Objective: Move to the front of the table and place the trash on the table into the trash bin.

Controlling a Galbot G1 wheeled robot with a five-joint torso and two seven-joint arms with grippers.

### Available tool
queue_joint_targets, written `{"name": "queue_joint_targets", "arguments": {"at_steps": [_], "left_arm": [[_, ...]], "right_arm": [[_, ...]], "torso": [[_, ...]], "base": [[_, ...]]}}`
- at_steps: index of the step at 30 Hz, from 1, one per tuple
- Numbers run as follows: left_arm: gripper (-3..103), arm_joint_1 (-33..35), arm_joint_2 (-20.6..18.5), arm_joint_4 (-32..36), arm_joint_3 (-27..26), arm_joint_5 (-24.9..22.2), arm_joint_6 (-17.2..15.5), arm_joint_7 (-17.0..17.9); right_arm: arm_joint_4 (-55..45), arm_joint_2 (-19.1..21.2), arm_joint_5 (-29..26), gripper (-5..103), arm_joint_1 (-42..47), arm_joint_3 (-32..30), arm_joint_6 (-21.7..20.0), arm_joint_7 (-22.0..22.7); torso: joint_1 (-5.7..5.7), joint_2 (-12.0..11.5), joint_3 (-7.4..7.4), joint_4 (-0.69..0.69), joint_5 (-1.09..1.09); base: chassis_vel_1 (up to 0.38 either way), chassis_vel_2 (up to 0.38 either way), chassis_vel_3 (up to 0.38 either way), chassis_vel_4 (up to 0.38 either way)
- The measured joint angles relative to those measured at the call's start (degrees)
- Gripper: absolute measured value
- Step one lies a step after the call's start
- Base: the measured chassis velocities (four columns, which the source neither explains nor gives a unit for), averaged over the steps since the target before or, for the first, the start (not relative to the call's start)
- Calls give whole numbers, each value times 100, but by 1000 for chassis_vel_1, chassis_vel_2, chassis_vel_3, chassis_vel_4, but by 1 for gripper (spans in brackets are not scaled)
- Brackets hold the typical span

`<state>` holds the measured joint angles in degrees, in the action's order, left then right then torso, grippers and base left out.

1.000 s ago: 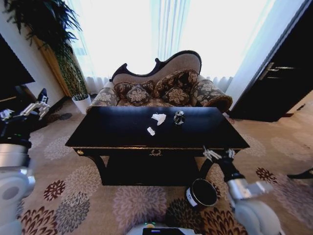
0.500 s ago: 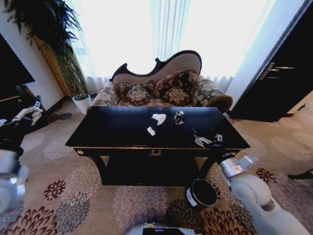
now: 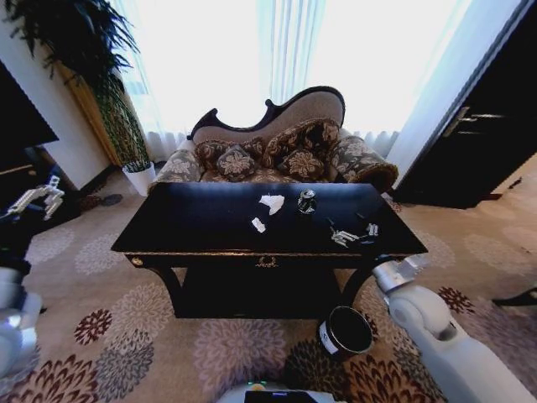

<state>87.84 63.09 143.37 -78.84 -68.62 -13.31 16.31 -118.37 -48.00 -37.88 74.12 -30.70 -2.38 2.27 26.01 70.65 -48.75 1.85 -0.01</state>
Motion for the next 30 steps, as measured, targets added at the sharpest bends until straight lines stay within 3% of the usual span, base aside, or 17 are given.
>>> {"name": "queue_joint_targets", "arguments": {"at_steps": [5, 18, 30], "left_arm": [[100, 5, 122, -6, 109, 387, 31, -103], [100, 125, 24, -11, -174, 407, 74, -142], [100, 183, 48, -12, -288, 381, 100, -169]], "right_arm": [[740, 142, 97, 100, -1024, 802, -12, 97], [1455, 183, 115, 100, -2324, 2072, -197, 225], [1880, 349, -6, 100, -3100, 2627, -275, 293]], "torso": [[0, 0, 0, 0, 1], [0, 0, 0, 1, 1], [0, 0, 0, 2, 0]], "base": [[0, 0, 0, 0], [0, 0, 0, 0], [0, 0, 0, 0]]}}
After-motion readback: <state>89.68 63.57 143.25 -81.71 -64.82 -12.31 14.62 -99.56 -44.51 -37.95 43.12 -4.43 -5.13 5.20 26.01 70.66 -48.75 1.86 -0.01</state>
